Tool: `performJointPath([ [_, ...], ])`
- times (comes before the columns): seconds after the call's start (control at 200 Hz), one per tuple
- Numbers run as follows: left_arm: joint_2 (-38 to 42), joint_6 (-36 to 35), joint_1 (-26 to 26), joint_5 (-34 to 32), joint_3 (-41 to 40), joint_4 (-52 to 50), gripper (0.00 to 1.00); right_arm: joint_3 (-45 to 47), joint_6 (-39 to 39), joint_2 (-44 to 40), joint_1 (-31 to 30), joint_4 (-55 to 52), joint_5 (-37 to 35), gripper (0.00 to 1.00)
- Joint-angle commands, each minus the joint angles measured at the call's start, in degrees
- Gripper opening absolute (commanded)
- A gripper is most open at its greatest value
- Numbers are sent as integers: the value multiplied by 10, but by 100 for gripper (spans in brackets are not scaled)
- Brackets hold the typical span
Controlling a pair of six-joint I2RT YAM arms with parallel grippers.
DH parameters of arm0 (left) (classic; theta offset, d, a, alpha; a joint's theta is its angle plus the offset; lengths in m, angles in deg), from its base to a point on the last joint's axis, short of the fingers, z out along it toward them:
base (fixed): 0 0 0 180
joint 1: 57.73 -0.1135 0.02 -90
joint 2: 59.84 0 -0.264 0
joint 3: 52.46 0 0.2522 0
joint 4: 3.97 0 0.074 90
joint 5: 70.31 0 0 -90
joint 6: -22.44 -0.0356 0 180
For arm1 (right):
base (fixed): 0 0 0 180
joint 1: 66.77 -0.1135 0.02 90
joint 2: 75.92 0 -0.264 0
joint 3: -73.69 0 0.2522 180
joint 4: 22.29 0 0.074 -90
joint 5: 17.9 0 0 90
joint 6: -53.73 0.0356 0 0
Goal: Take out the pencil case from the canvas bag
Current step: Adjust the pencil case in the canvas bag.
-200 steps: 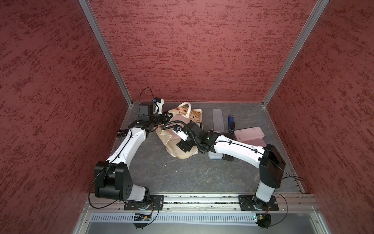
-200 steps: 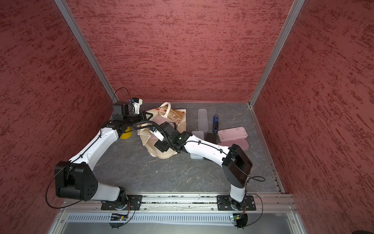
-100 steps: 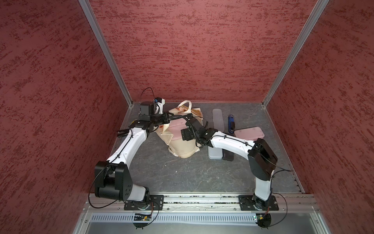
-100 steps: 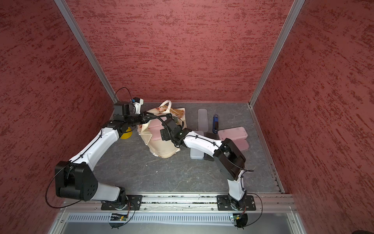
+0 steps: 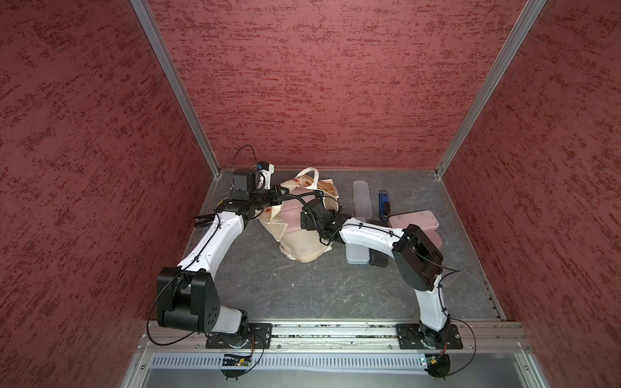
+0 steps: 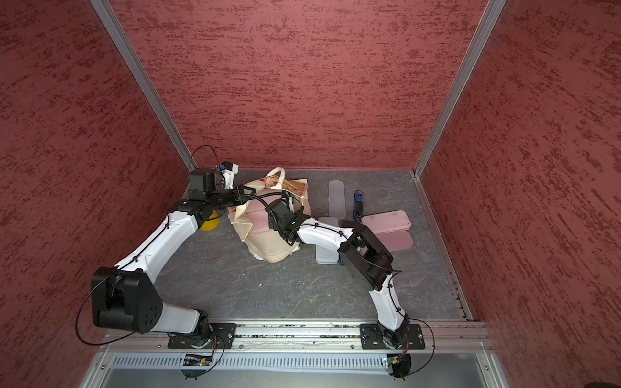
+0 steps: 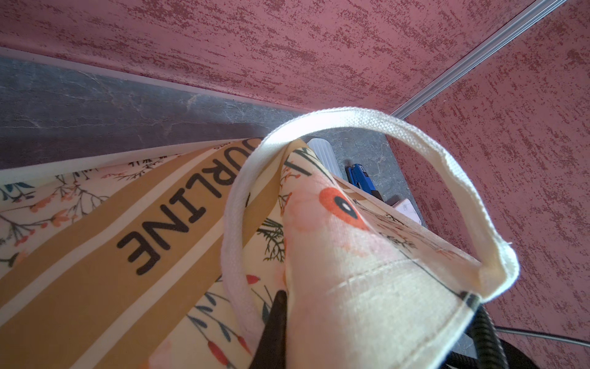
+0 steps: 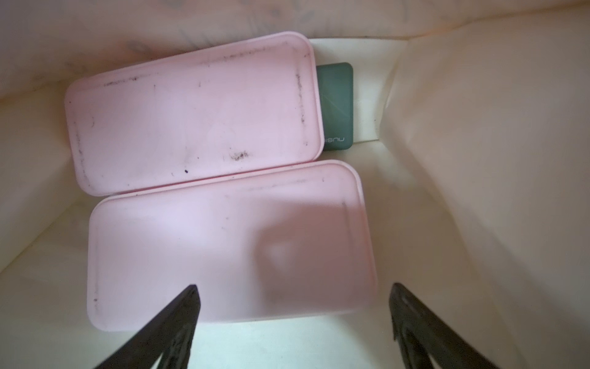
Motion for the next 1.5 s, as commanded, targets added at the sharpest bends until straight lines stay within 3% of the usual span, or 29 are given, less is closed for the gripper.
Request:
performJointPath([
  [0.0,6,10,0,21,10,-4,0,-7,38,11,19,35,-33,94],
  [0.636,3,10,1,21,10,-4,0,31,106,41,58,99,59,99],
  [0.912,2,10,1,21,10,-4,0,45,95,37,58,142,130,92],
  [1.353,-2,10,1,19,11,-6,0,169,118,-63,51,284,243,84],
  [1.493,-3,11,1,19,11,-5,0,196,68,-95,27,308,268,84],
])
